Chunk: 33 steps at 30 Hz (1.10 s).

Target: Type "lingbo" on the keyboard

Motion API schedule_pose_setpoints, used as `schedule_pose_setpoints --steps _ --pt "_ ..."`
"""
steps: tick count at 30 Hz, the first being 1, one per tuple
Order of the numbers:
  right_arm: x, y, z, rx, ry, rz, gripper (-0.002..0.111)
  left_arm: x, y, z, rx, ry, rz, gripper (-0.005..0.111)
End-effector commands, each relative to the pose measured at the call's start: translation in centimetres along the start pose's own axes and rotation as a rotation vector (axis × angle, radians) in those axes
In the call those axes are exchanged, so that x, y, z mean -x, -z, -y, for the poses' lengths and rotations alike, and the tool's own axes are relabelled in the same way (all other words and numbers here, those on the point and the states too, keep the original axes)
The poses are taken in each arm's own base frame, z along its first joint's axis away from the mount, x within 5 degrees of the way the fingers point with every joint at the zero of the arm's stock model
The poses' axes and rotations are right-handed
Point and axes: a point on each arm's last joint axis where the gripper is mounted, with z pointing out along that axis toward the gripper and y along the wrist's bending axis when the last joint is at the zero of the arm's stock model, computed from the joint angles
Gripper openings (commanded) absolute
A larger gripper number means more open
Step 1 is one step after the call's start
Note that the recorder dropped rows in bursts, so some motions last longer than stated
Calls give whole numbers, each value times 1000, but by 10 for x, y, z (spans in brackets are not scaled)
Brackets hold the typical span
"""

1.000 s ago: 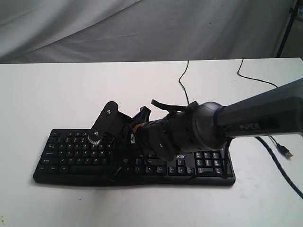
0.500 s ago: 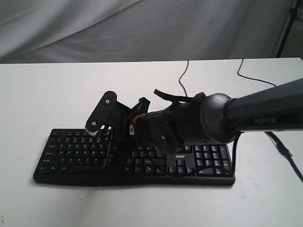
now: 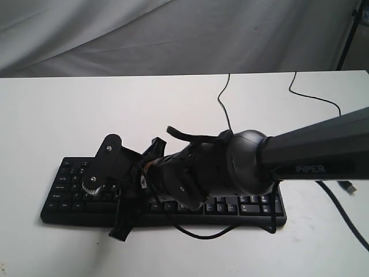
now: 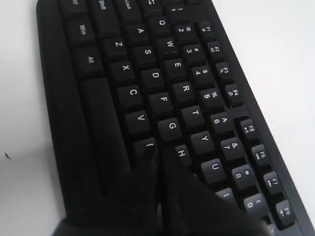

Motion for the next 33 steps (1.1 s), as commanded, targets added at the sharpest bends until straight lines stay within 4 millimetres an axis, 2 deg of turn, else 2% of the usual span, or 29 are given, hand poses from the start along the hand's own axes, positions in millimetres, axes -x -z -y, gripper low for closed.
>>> schedule_pose_setpoints --steps 1,33 --pt "1 -3 0 -12 3 25 0 -1 -1 0 -4 3 -3 1" --pt "-8 -15 -3 -9 6 9 0 -1 -1 0 -4 3 -3 1"
